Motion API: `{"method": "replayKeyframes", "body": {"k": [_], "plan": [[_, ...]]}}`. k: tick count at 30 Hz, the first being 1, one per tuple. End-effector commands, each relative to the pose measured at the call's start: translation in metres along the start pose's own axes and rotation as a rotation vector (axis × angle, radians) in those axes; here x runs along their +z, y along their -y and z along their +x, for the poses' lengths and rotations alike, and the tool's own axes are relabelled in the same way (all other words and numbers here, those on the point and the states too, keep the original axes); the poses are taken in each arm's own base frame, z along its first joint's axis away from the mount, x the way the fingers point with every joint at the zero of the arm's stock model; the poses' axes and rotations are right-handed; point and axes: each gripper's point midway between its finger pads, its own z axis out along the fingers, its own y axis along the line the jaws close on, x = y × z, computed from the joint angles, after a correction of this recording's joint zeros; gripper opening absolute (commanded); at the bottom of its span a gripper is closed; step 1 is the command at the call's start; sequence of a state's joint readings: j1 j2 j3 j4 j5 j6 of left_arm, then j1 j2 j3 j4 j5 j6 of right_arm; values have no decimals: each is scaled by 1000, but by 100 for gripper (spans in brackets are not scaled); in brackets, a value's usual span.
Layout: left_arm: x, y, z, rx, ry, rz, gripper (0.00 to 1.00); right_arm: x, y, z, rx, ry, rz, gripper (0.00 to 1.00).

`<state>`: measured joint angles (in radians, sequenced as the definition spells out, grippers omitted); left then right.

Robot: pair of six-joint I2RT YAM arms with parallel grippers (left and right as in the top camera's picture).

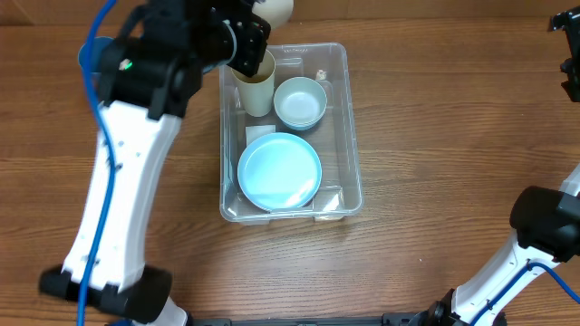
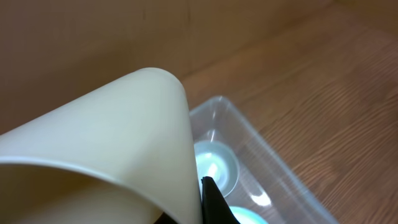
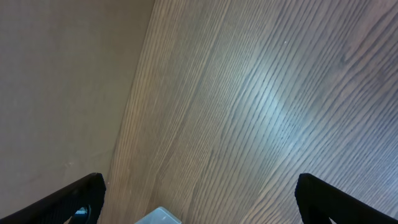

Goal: Pack container
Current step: 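Stack the second cream cup into the first cream cup in the bin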

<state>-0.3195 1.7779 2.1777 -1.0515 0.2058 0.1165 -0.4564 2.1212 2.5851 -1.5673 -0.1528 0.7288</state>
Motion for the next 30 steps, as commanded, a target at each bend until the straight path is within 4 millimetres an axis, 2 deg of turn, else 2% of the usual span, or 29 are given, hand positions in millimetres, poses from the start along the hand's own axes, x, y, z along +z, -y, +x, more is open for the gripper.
{"method": "replayKeyframes", "body": {"k": [1,4,8,14,19,21,22,25,30], "plan": [[22,-15,25,3,-112,-65,4,-7,-2,-3,3,19,-11,100],[22,-19,41,-9,-176,-90,4,-7,-2,-3,3,19,-11,100],[21,-18,50,-11,-217,-86,4,-7,-2,-3,3,19,-11,100],[24,-21,62,-15,-262,-101,4,-7,-2,-3,3,19,-11,100],[26,-21,62,-15,-264,-101,4,-7,-2,-3,3,19,-11,100],[29,-21,64,-16,-272,-100,24,-7,-2,-3,3,19,-11,100],[32,-22,65,-17,-277,-99,37,-7,-2,-3,3,19,-11,100],[38,-23,69,-19,-292,-97,46,-7,-2,-3,3,19,-11,100],[44,-24,69,-19,-290,-97,46,-7,-2,-3,3,19,-11,100]]}}
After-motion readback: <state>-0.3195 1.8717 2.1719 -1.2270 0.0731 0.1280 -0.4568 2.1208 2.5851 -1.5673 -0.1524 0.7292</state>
